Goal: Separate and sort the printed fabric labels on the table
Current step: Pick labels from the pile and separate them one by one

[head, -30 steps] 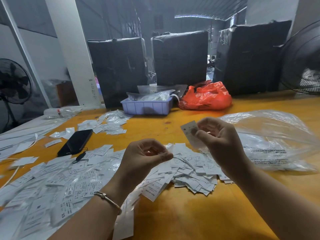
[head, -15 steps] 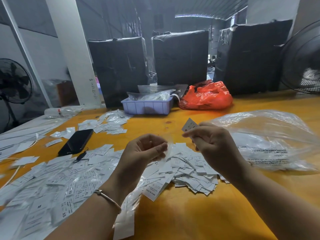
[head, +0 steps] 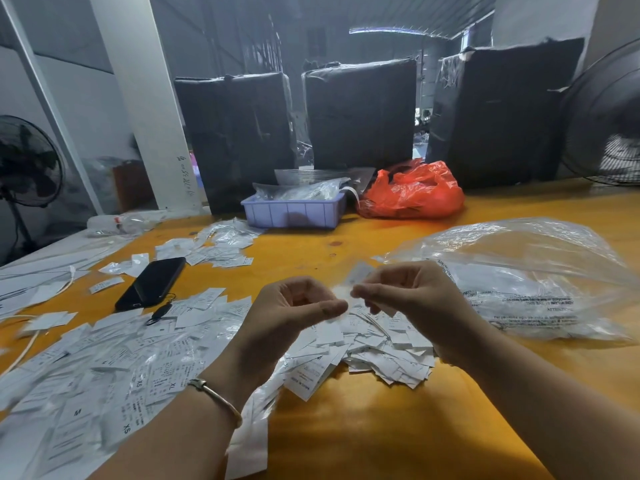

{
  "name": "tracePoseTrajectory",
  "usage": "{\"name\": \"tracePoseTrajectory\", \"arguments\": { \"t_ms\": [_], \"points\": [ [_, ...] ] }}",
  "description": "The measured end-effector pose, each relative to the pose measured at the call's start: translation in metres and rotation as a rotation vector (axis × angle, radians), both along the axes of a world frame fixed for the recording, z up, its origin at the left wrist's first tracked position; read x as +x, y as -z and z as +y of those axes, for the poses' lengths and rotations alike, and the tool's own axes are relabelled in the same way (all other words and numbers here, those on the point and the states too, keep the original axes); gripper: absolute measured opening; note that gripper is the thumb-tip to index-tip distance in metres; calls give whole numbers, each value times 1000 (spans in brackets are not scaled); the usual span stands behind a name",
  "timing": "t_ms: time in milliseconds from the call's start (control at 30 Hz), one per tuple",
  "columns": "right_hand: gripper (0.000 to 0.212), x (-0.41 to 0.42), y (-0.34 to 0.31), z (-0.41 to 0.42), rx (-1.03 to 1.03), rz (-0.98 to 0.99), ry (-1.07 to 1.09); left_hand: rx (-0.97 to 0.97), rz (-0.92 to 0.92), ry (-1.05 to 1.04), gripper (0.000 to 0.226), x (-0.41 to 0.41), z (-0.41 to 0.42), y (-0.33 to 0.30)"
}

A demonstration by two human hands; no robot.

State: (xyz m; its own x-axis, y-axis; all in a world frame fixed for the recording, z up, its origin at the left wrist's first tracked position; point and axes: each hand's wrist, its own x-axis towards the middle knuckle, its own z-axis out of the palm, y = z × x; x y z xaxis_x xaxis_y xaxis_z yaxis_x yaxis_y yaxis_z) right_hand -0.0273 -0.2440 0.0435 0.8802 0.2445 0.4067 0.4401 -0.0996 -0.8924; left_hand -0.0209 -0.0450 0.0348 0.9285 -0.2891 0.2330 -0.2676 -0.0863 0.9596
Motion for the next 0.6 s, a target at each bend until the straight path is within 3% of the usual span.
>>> {"name": "tracePoseTrajectory", "arguments": {
  "t_ms": [67,167,233,333,433,533,600],
  "points": [
    [12,0,-1,0,-108,-65,39,102,6,38,32,-1,0,1],
    [12,0,-1,1,-434,-221,121,226,-54,60,25,-3,-2,3],
    [9,-1,-4,-2,-511,-277,112,241,-130,36,21,-4,-4,3],
    [5,-2,-11,-7,-380,-295,141,150,-187,21,20,-5,-4,1],
    [25,0,-15,-12,-91,-284,252,124,-231,-11,15,-6,-3,1],
    [45,-3,-17,-13,92,-265,227,121,-269,-23,13,-6,-3,1],
    [36,-6,-21,-12,122,-290,221,118,-284,-25,14,-6,-3,1]
  ]
}}
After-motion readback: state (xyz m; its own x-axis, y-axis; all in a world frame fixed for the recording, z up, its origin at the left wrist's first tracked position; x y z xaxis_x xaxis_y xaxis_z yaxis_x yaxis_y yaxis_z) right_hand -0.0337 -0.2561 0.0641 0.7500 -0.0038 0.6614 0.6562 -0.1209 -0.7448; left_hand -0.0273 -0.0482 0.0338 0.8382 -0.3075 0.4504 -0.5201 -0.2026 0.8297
